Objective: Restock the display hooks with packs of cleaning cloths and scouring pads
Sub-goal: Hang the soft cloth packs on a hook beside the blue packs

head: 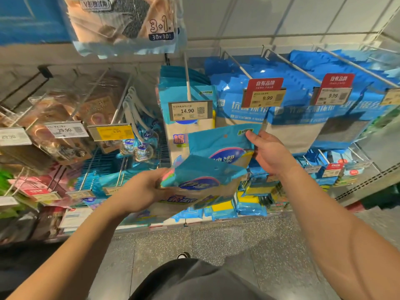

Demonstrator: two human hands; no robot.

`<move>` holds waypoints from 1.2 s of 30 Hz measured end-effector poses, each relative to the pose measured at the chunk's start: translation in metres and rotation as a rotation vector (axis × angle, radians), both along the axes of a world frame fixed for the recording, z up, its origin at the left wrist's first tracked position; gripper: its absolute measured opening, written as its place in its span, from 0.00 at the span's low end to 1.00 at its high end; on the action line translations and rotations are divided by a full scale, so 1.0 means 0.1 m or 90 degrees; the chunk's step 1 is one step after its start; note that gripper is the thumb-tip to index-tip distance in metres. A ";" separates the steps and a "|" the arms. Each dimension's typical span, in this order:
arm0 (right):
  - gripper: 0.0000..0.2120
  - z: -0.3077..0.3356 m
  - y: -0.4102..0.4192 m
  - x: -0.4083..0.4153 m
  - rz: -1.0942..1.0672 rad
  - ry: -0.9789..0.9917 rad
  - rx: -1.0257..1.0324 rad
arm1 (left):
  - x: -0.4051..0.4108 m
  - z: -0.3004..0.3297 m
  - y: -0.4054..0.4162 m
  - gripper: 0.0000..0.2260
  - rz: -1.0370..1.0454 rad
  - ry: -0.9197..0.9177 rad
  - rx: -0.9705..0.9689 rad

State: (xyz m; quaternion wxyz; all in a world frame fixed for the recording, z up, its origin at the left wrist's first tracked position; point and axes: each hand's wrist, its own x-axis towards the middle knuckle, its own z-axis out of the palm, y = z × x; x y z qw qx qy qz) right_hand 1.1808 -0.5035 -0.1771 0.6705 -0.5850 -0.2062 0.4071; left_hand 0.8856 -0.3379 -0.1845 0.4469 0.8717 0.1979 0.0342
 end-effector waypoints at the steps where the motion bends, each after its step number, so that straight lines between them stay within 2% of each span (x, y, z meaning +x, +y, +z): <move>1: 0.08 -0.01 0.02 0.03 0.012 -0.028 -0.027 | 0.01 0.03 0.03 0.13 -0.004 0.003 0.004; 5: 0.07 0.04 0.15 0.08 0.057 -0.122 -0.136 | 0.18 0.26 0.07 0.18 -0.092 -0.007 0.107; 9: 0.07 0.14 0.28 0.08 0.081 -0.158 -0.153 | 0.39 0.39 0.23 0.24 -0.121 0.030 0.213; 14: 0.06 0.22 0.40 0.07 0.088 -0.167 -0.168 | 0.58 0.53 0.29 0.18 -0.100 0.080 0.277; 17: 0.07 0.26 0.45 0.08 0.097 -0.191 -0.191 | 0.52 0.52 0.28 0.21 -0.127 0.055 0.284; 19: 0.12 0.25 0.49 0.10 0.102 -0.210 -0.195 | 0.47 0.57 0.27 0.24 -0.135 0.030 0.271; 22: 0.08 0.37 0.56 0.01 0.117 -0.233 -0.192 | 0.47 0.68 0.31 0.21 -0.119 -0.004 0.246; 24: 0.19 0.45 0.61 -0.02 0.112 -0.279 -0.210 | 0.50 0.74 0.36 0.15 -0.120 -0.033 0.252; 26: 0.31 0.51 0.68 -0.02 0.114 -0.313 -0.216 | 0.52 0.79 0.41 0.15 -0.126 -0.055 0.250; 27: 0.32 0.54 0.71 -0.04 0.119 -0.328 -0.222 | 0.52 0.80 0.43 0.16 -0.128 -0.061 0.247; 28: 0.29 0.56 0.73 -0.07 0.127 -0.328 -0.226 | 0.53 0.82 0.45 0.17 -0.131 -0.063 0.244; 31: 0.06 0.59 0.79 -0.13 0.128 -0.248 -0.183 | 0.54 0.85 0.52 0.17 -0.143 -0.050 0.250; 34: 0.04 0.70 0.78 -0.25 0.108 -0.234 -0.152 | 0.54 0.88 0.52 0.19 -0.153 -0.048 0.245; 36: 0.12 0.59 0.83 -0.17 0.094 -0.229 -0.158 | 0.53 0.92 0.49 0.25 -0.155 -0.051 0.233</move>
